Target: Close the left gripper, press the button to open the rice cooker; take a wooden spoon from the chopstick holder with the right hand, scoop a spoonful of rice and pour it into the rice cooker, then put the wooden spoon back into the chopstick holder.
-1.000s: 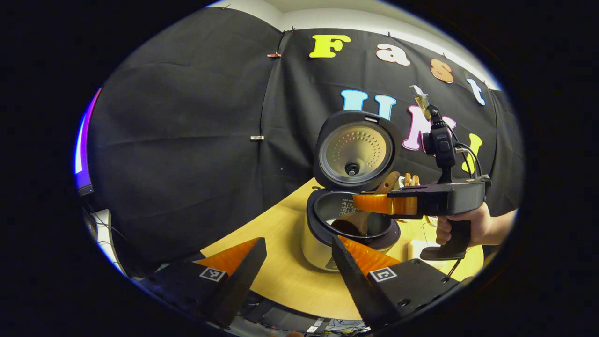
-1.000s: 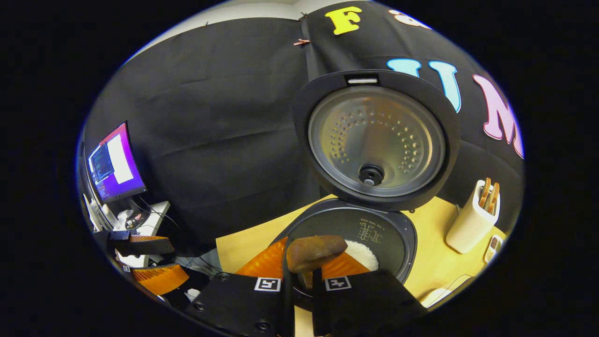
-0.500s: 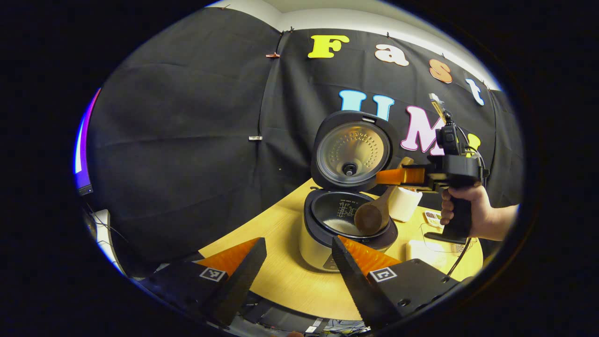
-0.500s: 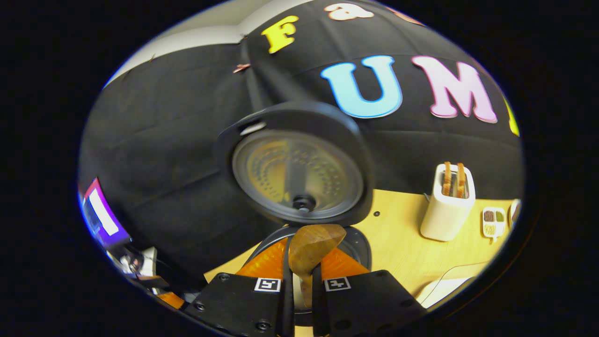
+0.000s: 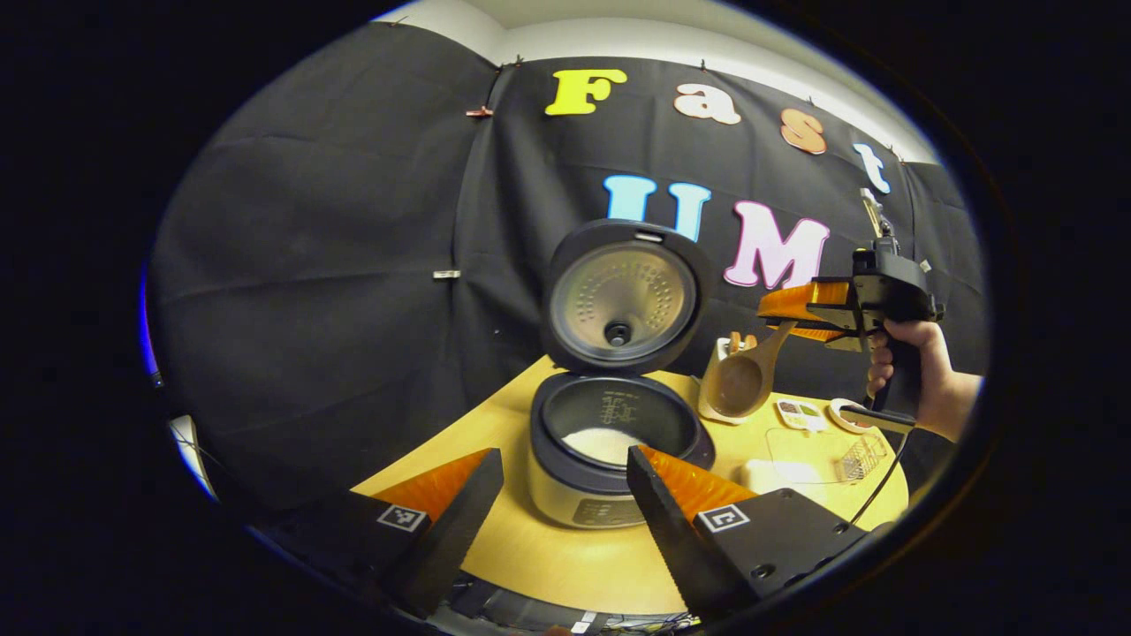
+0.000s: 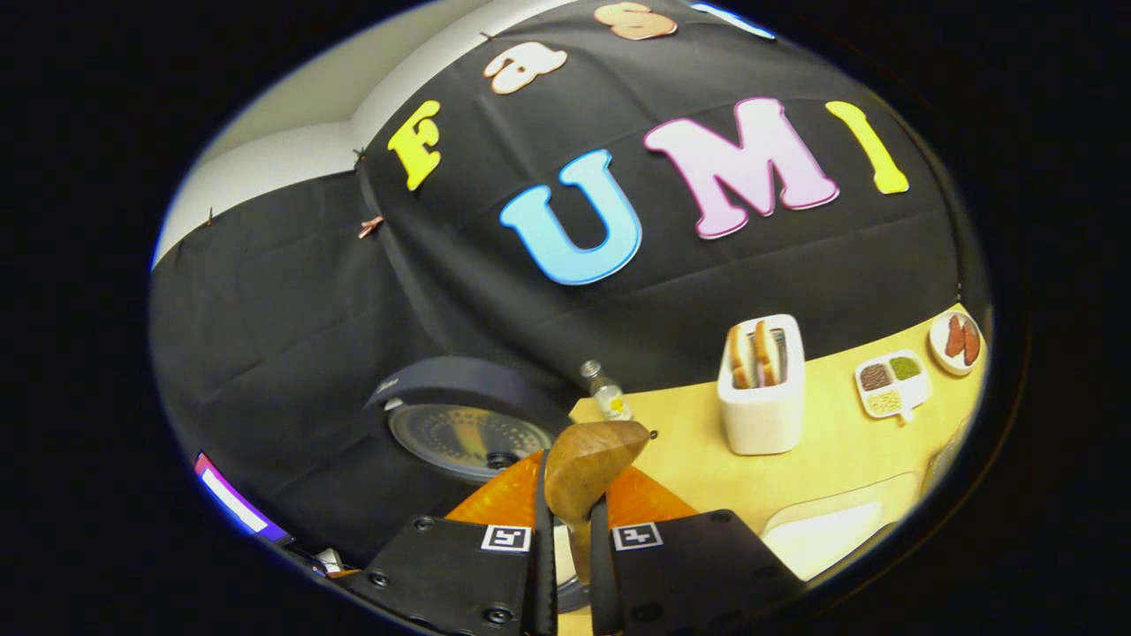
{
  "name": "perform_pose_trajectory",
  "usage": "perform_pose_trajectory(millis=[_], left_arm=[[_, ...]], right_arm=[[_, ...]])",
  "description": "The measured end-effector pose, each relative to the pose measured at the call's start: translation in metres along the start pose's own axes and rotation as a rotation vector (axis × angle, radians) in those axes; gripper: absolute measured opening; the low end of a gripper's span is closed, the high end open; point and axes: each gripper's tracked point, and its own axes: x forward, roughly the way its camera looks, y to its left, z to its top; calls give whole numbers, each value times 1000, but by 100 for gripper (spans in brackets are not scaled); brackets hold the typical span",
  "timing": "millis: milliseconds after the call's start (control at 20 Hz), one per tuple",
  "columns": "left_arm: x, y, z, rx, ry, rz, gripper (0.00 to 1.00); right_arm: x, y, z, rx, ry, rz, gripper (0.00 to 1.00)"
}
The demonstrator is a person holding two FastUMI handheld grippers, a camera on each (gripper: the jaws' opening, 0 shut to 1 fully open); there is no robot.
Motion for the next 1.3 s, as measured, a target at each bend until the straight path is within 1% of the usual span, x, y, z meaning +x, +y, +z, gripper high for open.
perform_pose_trajectory(millis=[50, 100, 150, 250, 400, 500, 600, 700, 850, 950, 1100, 1300], left_arm=[[3, -11, 2, 8, -2, -22, 95], [7, -24, 6, 16, -5, -44, 93], [10, -35, 8, 23, -8, -67, 96], [16, -61, 12, 41, -9, -108, 96], [20, -93, 20, 51, -20, -146, 96], [22, -109, 28, 55, -35, -149, 96], [25, -122, 34, 57, -46, -139, 96], [29, -132, 37, 48, -43, -122, 95], [31, -149, 30, -30, -2, -108, 96], [31, -151, 27, -47, 14, -64, 96], [31, -156, 30, -46, 11, -4, 95], [24, -167, 38, -34, -2, 49, 95]], right_arm=[[-10, -17, 13, 10, -21, -25, 19], [-21, -33, 25, 23, -41, -51, 19], [-33, -50, 38, 35, -59, -74, 19], [-55, -88, 64, 59, -105, -125, 19], [-92, -153, 93, 97, -162, -226, 19], [-115, -200, 103, 136, -192, -294, 19], [-137, -245, 110, 173, -216, -362, 19], [-156, -288, 116, 229, -230, -413, 19], [-178, -345, 121, 299, -257, -479, 19], [-189, -378, 118, 320, -257, -522, 19], [-195, -416, 97, 331, -216, -572, 19], [-185, -452, 72, 341, -160, -603, 19]])
